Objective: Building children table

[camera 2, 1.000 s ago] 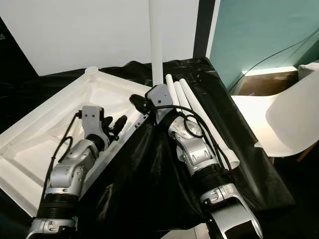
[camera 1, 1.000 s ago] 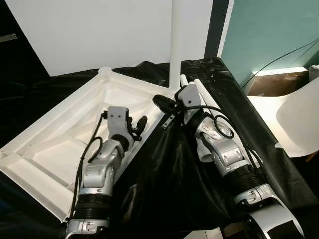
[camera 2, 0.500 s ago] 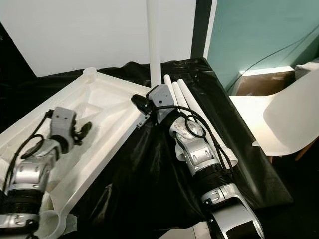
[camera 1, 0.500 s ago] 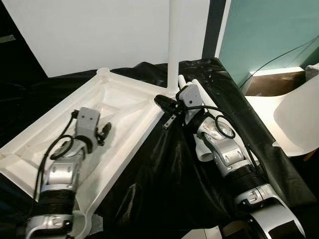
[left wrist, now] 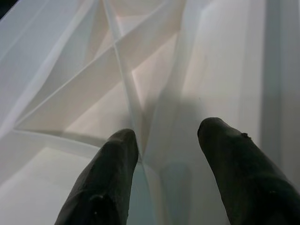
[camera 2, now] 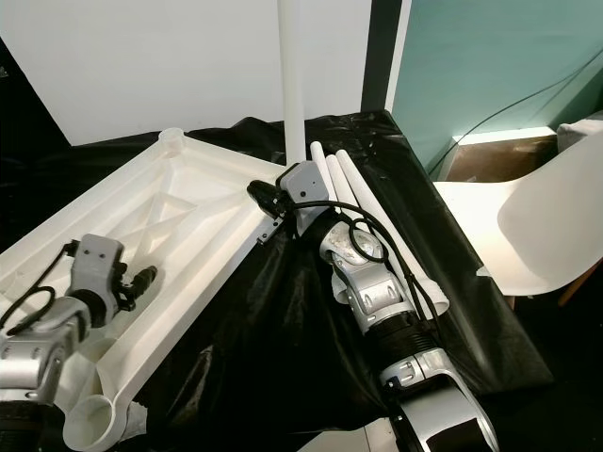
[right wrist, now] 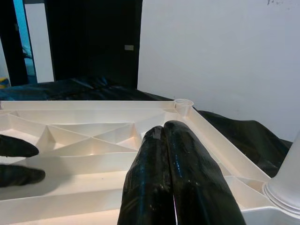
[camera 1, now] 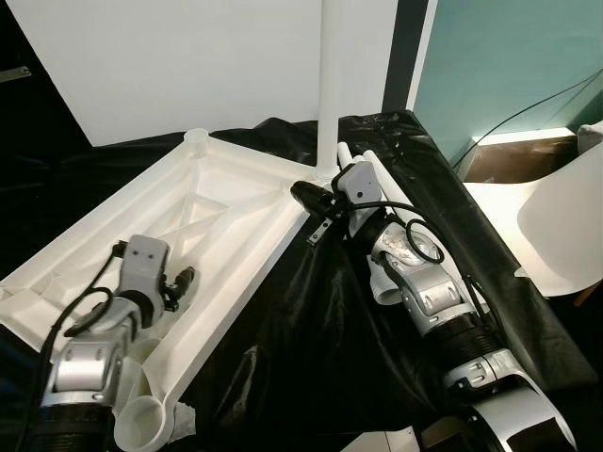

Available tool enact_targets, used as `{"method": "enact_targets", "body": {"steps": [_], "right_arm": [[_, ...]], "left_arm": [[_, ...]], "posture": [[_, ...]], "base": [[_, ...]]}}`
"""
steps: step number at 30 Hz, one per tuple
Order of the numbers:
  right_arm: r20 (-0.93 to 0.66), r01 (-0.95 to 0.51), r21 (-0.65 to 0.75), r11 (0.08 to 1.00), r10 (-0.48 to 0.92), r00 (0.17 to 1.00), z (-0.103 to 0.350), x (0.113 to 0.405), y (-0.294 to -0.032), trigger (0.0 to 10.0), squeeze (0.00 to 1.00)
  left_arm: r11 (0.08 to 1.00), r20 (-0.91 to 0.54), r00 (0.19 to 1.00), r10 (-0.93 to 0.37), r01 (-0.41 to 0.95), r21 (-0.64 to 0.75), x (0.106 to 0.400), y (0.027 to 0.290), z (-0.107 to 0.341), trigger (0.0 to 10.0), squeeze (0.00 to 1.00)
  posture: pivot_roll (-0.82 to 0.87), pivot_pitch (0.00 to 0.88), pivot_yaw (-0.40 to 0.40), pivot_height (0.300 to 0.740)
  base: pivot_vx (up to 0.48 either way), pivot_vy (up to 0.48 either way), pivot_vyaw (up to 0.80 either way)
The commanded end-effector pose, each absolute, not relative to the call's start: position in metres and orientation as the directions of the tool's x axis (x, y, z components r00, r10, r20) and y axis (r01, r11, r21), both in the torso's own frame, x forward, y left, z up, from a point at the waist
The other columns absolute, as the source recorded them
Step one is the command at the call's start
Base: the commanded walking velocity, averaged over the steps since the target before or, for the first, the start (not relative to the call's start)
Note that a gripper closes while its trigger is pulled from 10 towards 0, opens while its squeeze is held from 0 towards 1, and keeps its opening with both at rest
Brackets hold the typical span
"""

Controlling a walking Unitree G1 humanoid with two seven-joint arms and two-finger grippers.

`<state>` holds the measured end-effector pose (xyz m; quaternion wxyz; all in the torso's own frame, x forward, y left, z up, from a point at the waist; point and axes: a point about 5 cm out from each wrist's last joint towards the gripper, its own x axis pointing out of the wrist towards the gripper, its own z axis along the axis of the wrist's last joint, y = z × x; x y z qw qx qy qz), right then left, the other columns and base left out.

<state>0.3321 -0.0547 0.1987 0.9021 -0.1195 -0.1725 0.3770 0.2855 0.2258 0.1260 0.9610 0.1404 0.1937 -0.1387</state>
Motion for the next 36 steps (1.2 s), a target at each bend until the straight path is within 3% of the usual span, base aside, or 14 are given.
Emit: {"method": "enact_targets", "body": {"steps": [1, 9, 11, 12, 13, 14, 15, 20, 29, 30, 31, 32, 33, 36], "right_arm": [[0.211, -0.646, -0.346, 0.680, 0.728, 0.653, 0.198, 0.333, -0.053, 10.0, 0.00], [0.211, -0.640, -0.354, 0.683, 0.724, 0.656, 0.199, 0.333, -0.055, 10.0, 0.00], [0.211, -0.635, -0.355, 0.686, 0.721, 0.660, 0.198, 0.332, -0.057, 10.0, 0.00], [0.211, -0.635, -0.355, 0.686, 0.721, 0.660, 0.198, 0.332, -0.057, 10.0, 0.00], [0.210, -0.634, -0.355, 0.687, 0.720, 0.662, 0.198, 0.332, -0.058, 10.0, 0.00], [0.210, -0.634, -0.355, 0.687, 0.720, 0.662, 0.198, 0.332, -0.058, 10.0, 0.00], [0.210, -0.633, -0.355, 0.688, 0.718, 0.663, 0.198, 0.332, -0.058, 10.0, 0.00], [0.211, -0.630, -0.354, 0.691, 0.715, 0.667, 0.198, 0.332, -0.058, 10.0, 0.00], [0.215, -0.627, -0.357, 0.692, 0.714, 0.666, 0.200, 0.334, -0.057, 10.0, 0.00], [0.216, -0.626, -0.358, 0.693, 0.713, 0.667, 0.200, 0.334, -0.057, 10.0, 0.00], [0.217, -0.625, -0.358, 0.694, 0.712, 0.667, 0.201, 0.334, -0.056, 10.0, 0.00], [0.217, -0.625, -0.358, 0.694, 0.712, 0.667, 0.201, 0.334, -0.056, 10.0, 0.00], [0.218, -0.624, -0.357, 0.695, 0.712, 0.668, 0.201, 0.334, -0.056, 10.0, 0.00], [0.220, -0.623, -0.357, 0.696, 0.711, 0.668, 0.201, 0.334, -0.055, 10.0, 0.00]], "left_arm": [[0.822, -0.534, 0.726, -0.433, 0.561, 0.097, 0.275, 0.212, 0.108, 10.0, 0.10], [0.866, -0.622, 0.721, -0.305, 0.482, 0.134, 0.284, 0.223, 0.100, 10.0, 0.00], [0.868, -0.664, 0.683, -0.303, 0.486, 0.105, 0.279, 0.224, 0.097, 8.2, 0.00], [0.868, -0.664, 0.683, -0.303, 0.486, 0.105, 0.279, 0.224, 0.097, 8.2, 0.00], [0.866, -0.676, 0.670, -0.308, 0.491, 0.092, 0.276, 0.223, 0.096, 4.1, 0.00], [0.866, -0.676, 0.670, -0.308, 0.491, 0.092, 0.276, 0.223, 0.096, 4.1, 0.00], [0.848, -0.674, 0.650, -0.351, 0.527, 0.066, 0.272, 0.218, 0.097, 0.0, 0.00], [0.741, -0.573, 0.584, -0.575, 0.668, -0.063, 0.262, 0.182, 0.111, 0.0, 0.00], [0.669, -0.457, 0.558, -0.693, 0.734, -0.119, 0.268, 0.153, 0.129, 0.0, 0.00], [0.671, -0.458, 0.562, -0.688, 0.734, -0.107, 0.270, 0.151, 0.129, 1.5, 0.00], [0.704, -0.476, 0.599, -0.644, 0.707, -0.065, 0.275, 0.153, 0.127, 5.1, 0.00], [0.704, -0.476, 0.599, -0.644, 0.707, -0.065, 0.275, 0.153, 0.127, 5.1, 0.00], [0.735, -0.485, 0.636, -0.600, 0.678, -0.020, 0.281, 0.156, 0.125, 10.0, 0.00], [0.794, -0.461, 0.715, -0.526, 0.607, 0.034, 0.295, 0.165, 0.129, 10.0, 0.00]], "posture": [[0.06, 0.000, 0.029, 0.740], [0.04, 0.000, 0.032, 0.740], [0.04, 0.000, 0.035, 0.740], [0.04, 0.000, 0.035, 0.740], [0.04, 0.000, 0.035, 0.740], [0.04, 0.000, 0.035, 0.740], [0.04, 0.000, 0.037, 0.740], [0.04, 0.000, 0.036, 0.740], [0.04, 0.000, 0.037, 0.740], [0.04, 0.000, 0.037, 0.740], [0.04, 0.000, 0.039, 0.740], [0.04, 0.000, 0.039, 0.740], [0.04, 0.000, 0.040, 0.740], [0.03, 0.000, 0.043, 0.740]], "base": [[0.000, 0.000, 0.00], [0.000, 0.000, 0.00], [0.000, 0.000, 0.00], [0.000, 0.000, 0.00], [0.000, 0.000, 0.00], [0.000, 0.000, 0.00], [0.000, 0.000, 0.00], [0.000, 0.000, 0.00], [0.000, 0.000, 0.00], [0.000, 0.000, 0.00], [0.000, 0.000, 0.00], [0.000, 0.000, 0.00], [0.000, 0.000, 0.00], [0.000, 0.000, 0.00]]}}
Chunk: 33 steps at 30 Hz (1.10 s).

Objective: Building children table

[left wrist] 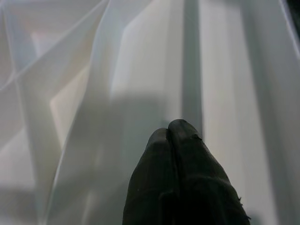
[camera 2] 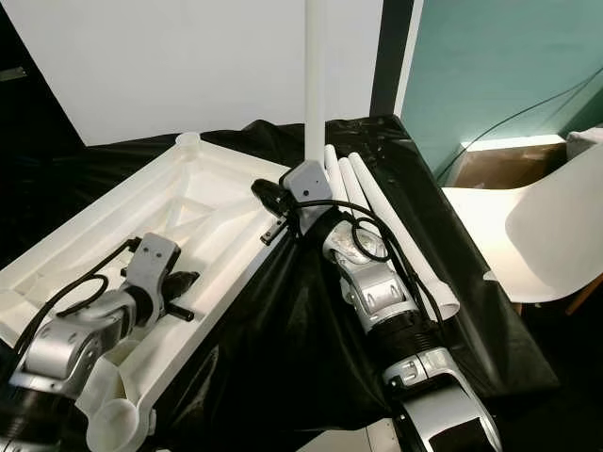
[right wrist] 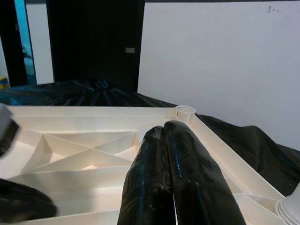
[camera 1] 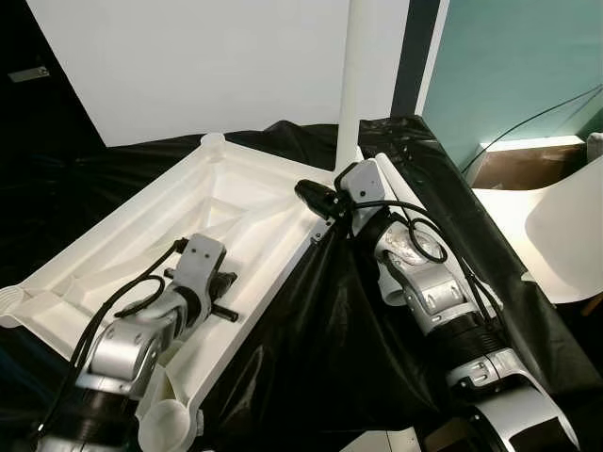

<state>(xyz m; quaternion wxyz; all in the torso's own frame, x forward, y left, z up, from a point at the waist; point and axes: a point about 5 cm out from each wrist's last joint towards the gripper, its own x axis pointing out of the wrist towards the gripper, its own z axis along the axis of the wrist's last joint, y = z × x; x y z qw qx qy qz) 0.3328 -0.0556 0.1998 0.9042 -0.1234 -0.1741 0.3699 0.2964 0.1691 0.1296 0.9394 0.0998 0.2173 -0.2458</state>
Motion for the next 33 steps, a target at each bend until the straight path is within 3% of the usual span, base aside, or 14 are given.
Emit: {"method": "enact_targets", "body": {"steps": [1, 3, 4, 5, 6, 9, 10, 11, 12, 13, 20, 33], "right_arm": [[0.221, -0.623, -0.356, 0.697, 0.710, 0.668, 0.201, 0.333, -0.055, 10.0, 0.00], [0.221, -0.622, -0.356, 0.697, 0.710, 0.669, 0.201, 0.333, -0.055, 10.0, 0.00], [0.221, -0.621, -0.355, 0.698, 0.709, 0.670, 0.201, 0.333, -0.055, 10.0, 0.00], [0.221, -0.621, -0.355, 0.698, 0.709, 0.670, 0.201, 0.333, -0.055, 10.0, 0.00], [0.221, -0.621, -0.355, 0.699, 0.708, 0.671, 0.201, 0.333, -0.055, 10.0, 0.00], [0.222, -0.620, -0.354, 0.701, 0.707, 0.672, 0.201, 0.333, -0.056, 10.0, 0.00], [0.223, -0.620, -0.354, 0.701, 0.707, 0.672, 0.201, 0.332, -0.055, 10.0, 0.00], [0.223, -0.620, -0.354, 0.700, 0.707, 0.671, 0.201, 0.332, -0.055, 10.0, 0.00], [0.223, -0.620, -0.354, 0.700, 0.707, 0.671, 0.201, 0.332, -0.055, 10.0, 0.00], [0.224, -0.620, -0.353, 0.700, 0.707, 0.671, 0.201, 0.332, -0.055, 10.0, 0.00], [0.227, -0.622, -0.352, 0.700, 0.708, 0.669, 0.202, 0.332, -0.054, 10.0, 0.00], [0.226, -0.620, -0.351, 0.702, 0.706, 0.671, 0.202, 0.332, -0.055, 10.0, 0.00]], "left_arm": [[0.808, -0.433, 0.740, -0.515, 0.588, 0.044, 0.299, 0.167, 0.134, 10.0, 0.00], [0.813, -0.390, 0.758, -0.523, 0.581, 0.041, 0.303, 0.168, 0.141, 10.0, 0.00], [0.814, -0.347, 0.769, -0.537, 0.581, 0.027, 0.305, 0.169, 0.149, 10.0, 0.66], [0.814, -0.347, 0.769, -0.537, 0.581, 0.027, 0.305, 0.169, 0.149, 10.0, 0.66], [0.813, -0.307, 0.777, -0.550, 0.582, 0.018, 0.306, 0.169, 0.155, 10.0, 1.00], [0.825, -0.257, 0.805, -0.534, 0.563, 0.047, 0.310, 0.170, 0.164, 10.0, 1.00], [0.843, -0.244, 0.830, -0.502, 0.533, 0.076, 0.313, 0.174, 0.167, 10.0, 0.94], [0.855, -0.242, 0.846, -0.476, 0.509, 0.097, 0.316, 0.176, 0.167, 10.0, 0.79], [0.855, -0.242, 0.846, -0.476, 0.509, 0.097, 0.316, 0.176, 0.167, 10.0, 0.79], [0.862, -0.267, 0.855, -0.445, 0.490, 0.132, 0.318, 0.179, 0.163, 10.0, 0.00], [0.875, -0.434, 0.851, -0.295, 0.424, 0.236, 0.320, 0.194, 0.133, 10.0, 0.00], [0.905, -0.449, 0.868, -0.214, 0.349, 0.242, 0.330, 0.199, 0.126, 10.0, 0.00]], "posture": [[0.03, 0.000, 0.044, 0.740], [0.03, 0.000, 0.045, 0.740], [0.03, 0.000, 0.045, 0.740], [0.03, 0.000, 0.045, 0.740], [0.03, 0.000, 0.046, 0.740], [0.03, 0.000, 0.046, 0.740], [0.03, 0.000, 0.045, 0.740], [0.03, 0.000, 0.045, 0.740], [0.03, 0.000, 0.045, 0.740], [0.03, 0.000, 0.045, 0.740], [0.04, 0.000, 0.044, 0.740], [0.03, 0.000, 0.045, 0.740]], "base": [[0.000, 0.000, 0.00], [0.000, 0.000, 0.00], [0.000, 0.000, 0.00], [0.000, 0.000, 0.00], [0.000, 0.000, 0.00], [0.000, 0.000, 0.00], [0.000, 0.000, 0.00], [0.000, 0.000, 0.00], [0.000, 0.000, 0.00], [0.000, 0.000, 0.00], [0.000, 0.000, 0.00], [0.000, 0.000, 0.00]]}}
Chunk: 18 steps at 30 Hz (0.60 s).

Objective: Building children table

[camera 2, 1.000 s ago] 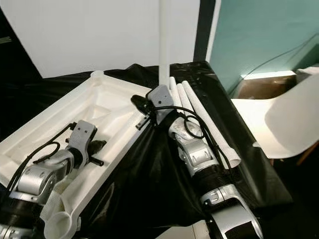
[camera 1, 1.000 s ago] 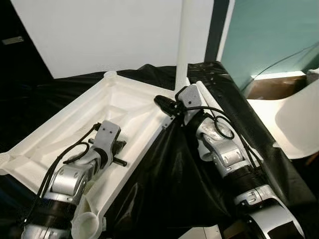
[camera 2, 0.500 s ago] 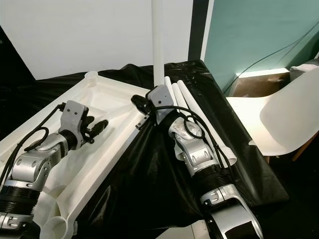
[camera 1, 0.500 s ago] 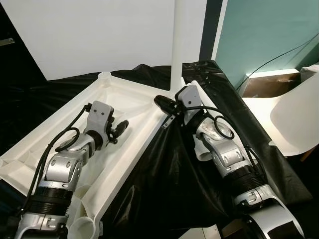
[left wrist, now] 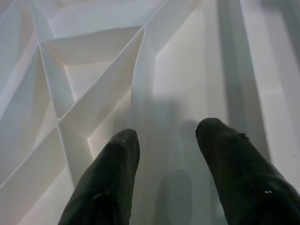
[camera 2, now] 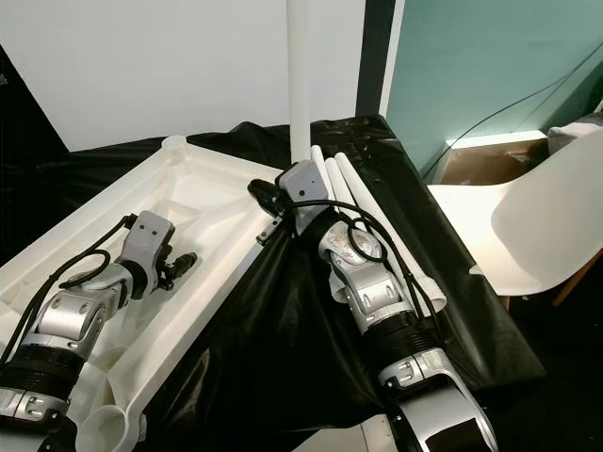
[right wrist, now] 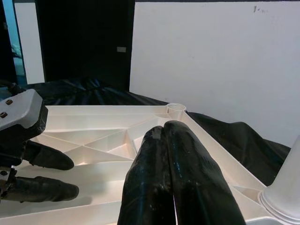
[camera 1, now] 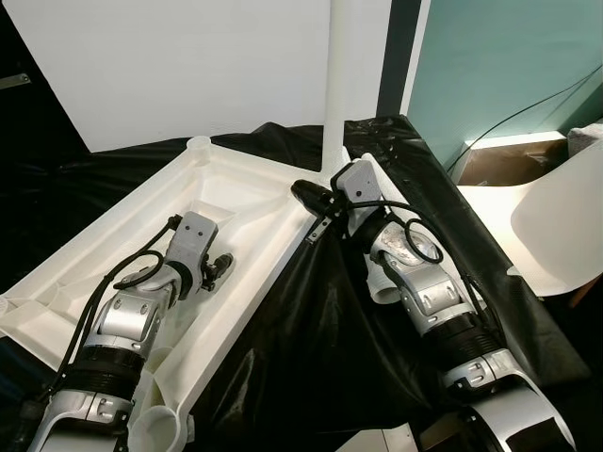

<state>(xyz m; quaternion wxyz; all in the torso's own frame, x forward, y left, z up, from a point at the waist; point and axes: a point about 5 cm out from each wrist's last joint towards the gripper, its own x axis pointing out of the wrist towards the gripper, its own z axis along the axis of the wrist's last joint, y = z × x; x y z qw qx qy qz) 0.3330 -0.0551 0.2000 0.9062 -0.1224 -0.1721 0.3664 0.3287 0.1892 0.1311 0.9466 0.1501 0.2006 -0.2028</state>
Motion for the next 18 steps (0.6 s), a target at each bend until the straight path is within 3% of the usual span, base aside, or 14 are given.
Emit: {"method": "enact_targets", "body": {"steps": [1, 10, 18], "right_arm": [[0.226, -0.619, -0.351, 0.702, 0.705, 0.672, 0.202, 0.332, -0.055, 10.0, 0.00], [0.224, -0.620, -0.347, 0.704, 0.704, 0.674, 0.200, 0.331, -0.054, 10.0, 0.00], [0.225, -0.619, -0.346, 0.705, 0.703, 0.675, 0.200, 0.331, -0.054, 10.0, 0.00]], "left_arm": [[0.909, -0.433, 0.876, -0.212, 0.340, 0.243, 0.332, 0.199, 0.129, 10.0, 0.00], [0.931, -0.335, 0.919, -0.206, 0.290, 0.222, 0.338, 0.202, 0.143, 10.0, 0.00], [0.917, -0.462, 0.879, -0.116, 0.273, 0.289, 0.335, 0.212, 0.119, 10.0, 0.00]], "posture": [[0.03, 0.000, 0.045, 0.740], [0.03, 0.000, 0.050, 0.740], [0.03, 0.000, 0.053, 0.740]], "base": [[0.000, 0.000, 0.00], [0.000, 0.000, 0.00], [0.000, 0.000, 0.00]]}}
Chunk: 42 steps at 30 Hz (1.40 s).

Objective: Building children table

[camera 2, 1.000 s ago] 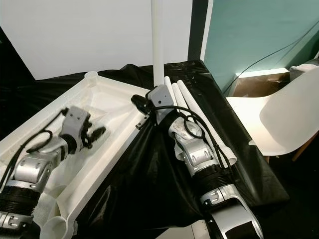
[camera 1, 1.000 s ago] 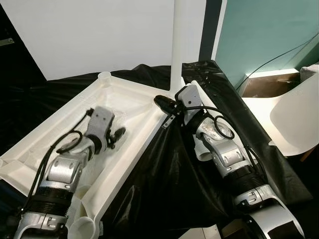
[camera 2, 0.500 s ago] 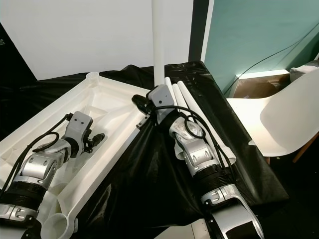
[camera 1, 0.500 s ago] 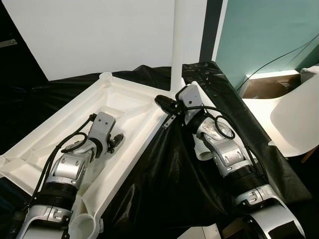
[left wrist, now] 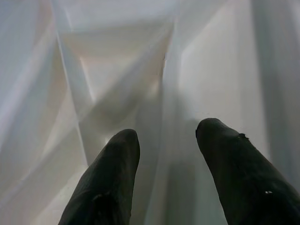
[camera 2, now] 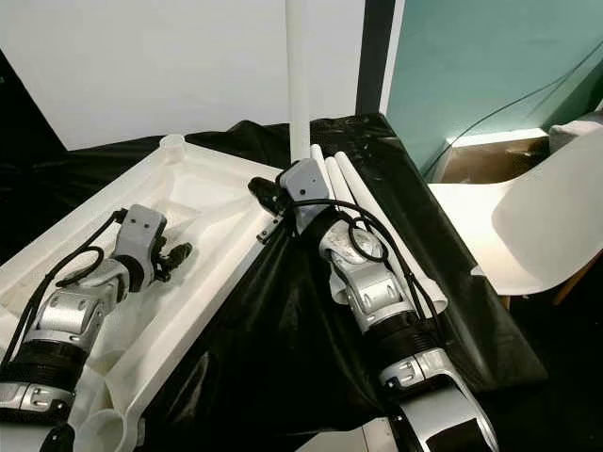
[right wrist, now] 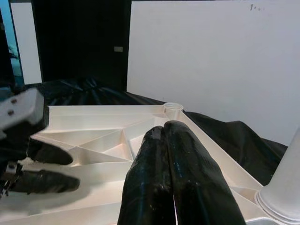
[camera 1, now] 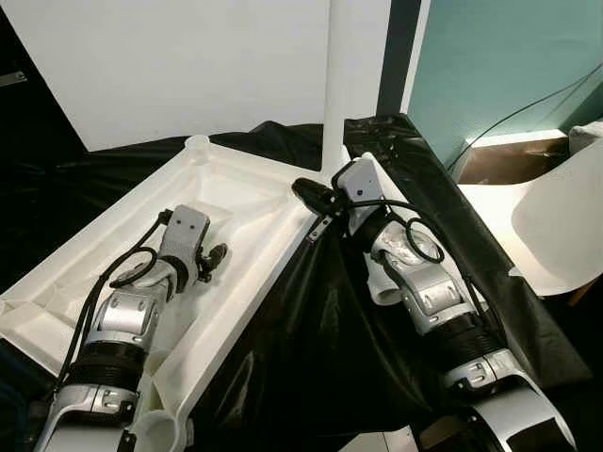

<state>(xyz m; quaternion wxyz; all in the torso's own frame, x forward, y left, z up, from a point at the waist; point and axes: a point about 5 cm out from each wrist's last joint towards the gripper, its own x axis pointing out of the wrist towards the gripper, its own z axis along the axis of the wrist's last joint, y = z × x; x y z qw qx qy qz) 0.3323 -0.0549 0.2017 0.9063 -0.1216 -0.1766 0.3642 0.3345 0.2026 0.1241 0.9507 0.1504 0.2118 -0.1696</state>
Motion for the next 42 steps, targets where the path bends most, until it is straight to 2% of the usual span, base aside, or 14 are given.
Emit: {"method": "enact_targets", "body": {"steps": [1, 4, 8, 11, 12, 13, 15, 16, 19, 23, 26, 34, 36, 42], "right_arm": [[0.225, -0.619, -0.346, 0.705, 0.703, 0.674, 0.200, 0.330, -0.054, 10.0, 0.00], [0.226, -0.619, -0.347, 0.704, 0.704, 0.674, 0.200, 0.330, -0.054, 10.0, 0.00], [0.225, -0.619, -0.349, 0.703, 0.704, 0.673, 0.201, 0.330, -0.055, 10.0, 0.00], [0.225, -0.620, -0.351, 0.702, 0.706, 0.672, 0.201, 0.330, -0.055, 10.0, 0.00], [0.225, -0.620, -0.351, 0.702, 0.706, 0.672, 0.201, 0.330, -0.055, 10.0, 0.00], [0.225, -0.619, -0.352, 0.702, 0.706, 0.672, 0.202, 0.330, -0.056, 10.0, 0.00], [0.225, -0.619, -0.352, 0.702, 0.706, 0.672, 0.202, 0.330, -0.056, 10.0, 0.00], [0.225, -0.619, -0.352, 0.702, 0.705, 0.672, 0.202, 0.330, -0.056, 10.0, 0.00], [0.225, -0.617, -0.353, 0.703, 0.704, 0.673, 0.202, 0.329, -0.056, 10.0, 0.00], [0.227, -0.616, -0.352, 0.705, 0.702, 0.675, 0.202, 0.330, -0.056, 10.0, 0.00], [0.227, -0.615, -0.350, 0.707, 0.701, 0.676, 0.202, 0.329, -0.056, 10.0, 0.00], [0.226, -0.614, -0.348, 0.708, 0.699, 0.678, 0.202, 0.330, -0.056, 10.0, 0.00], [0.226, -0.612, -0.348, 0.710, 0.697, 0.680, 0.202, 0.330, -0.056, 10.0, 0.00], [0.227, -0.610, -0.347, 0.713, 0.695, 0.683, 0.202, 0.331, -0.056, 10.0, 0.00]], "left_arm": [[0.908, -0.512, 0.854, -0.090, 0.282, 0.311, 0.333, 0.214, 0.111, 10.0, 0.00], [0.903, -0.571, 0.817, -0.080, 0.302, 0.305, 0.330, 0.213, 0.101, 10.0, 0.00], [0.909, -0.571, 0.818, -0.069, 0.288, 0.303, 0.333, 0.208, 0.099, 10.0, 0.00], [0.910, -0.590, 0.795, -0.141, 0.338, 0.238, 0.332, 0.197, 0.096, 10.0, 0.00], [0.910, -0.592, 0.790, -0.160, 0.351, 0.222, 0.331, 0.195, 0.096, 0.0, 0.00], [0.911, -0.591, 0.781, -0.201, 0.370, 0.180, 0.331, 0.189, 0.096, 0.0, 0.00], [0.911, -0.591, 0.781, -0.201, 0.370, 0.180, 0.331, 0.189, 0.096, 0.0, 0.00], [0.920, -0.585, 0.777, -0.233, 0.371, 0.125, 0.331, 0.182, 0.096, 0.0, 0.00], [0.945, -0.573, 0.785, -0.236, 0.322, 0.051, 0.335, 0.177, 0.097, 0.0, 0.00], [0.990, -0.555, 0.820, -0.138, 0.139, -0.040, 0.342, 0.175, 0.097, 0.0, 0.00], [0.994, -0.551, 0.828, -0.103, 0.061, -0.095, 0.344, 0.173, 0.097, 0.0, 0.00], [0.991, -0.545, 0.838, -0.028, -0.050, -0.127, 0.348, 0.176, 0.099, 0.0, 0.00], [0.964, -0.552, 0.834, 0.015, -0.160, -0.214, 0.348, 0.180, 0.099, 0.0, 0.00], [0.908, -0.579, 0.813, 0.060, -0.286, -0.308, 0.346, 0.182, 0.096, 0.0, 0.00]], "posture": [[0.03, 0.000, 0.053, 0.740], [0.03, 0.000, 0.052, 0.740], [0.02, 0.000, 0.050, 0.740], [0.02, 0.000, 0.049, 0.740], [0.02, 0.000, 0.048, 0.740], [0.02, 0.000, 0.047, 0.740], [0.02, 0.000, 0.047, 0.740], [0.02, 0.000, 0.047, 0.740], [0.02, 0.000, 0.047, 0.740], [0.02, 0.000, 0.050, 0.740], [0.02, 0.000, 0.050, 0.740], [0.02, 0.000, 0.051, 0.740], [0.02, 0.000, 0.054, 0.740], [0.03, 0.000, 0.053, 0.740]], "base": [[0.000, 0.000, 0.00], [0.000, 0.000, 0.00], [0.000, 0.000, 0.00], [0.000, 0.000, 0.00], [0.000, 0.000, 0.00], [0.000, 0.000, 0.00], [0.000, 0.000, 0.00], [0.000, 0.000, 0.00], [0.000, 0.000, 0.00], [0.000, 0.000, 0.00], [0.000, 0.000, 0.00], [0.000, 0.000, 0.00], [0.000, 0.000, 0.00], [0.000, 0.000, 0.00]]}}
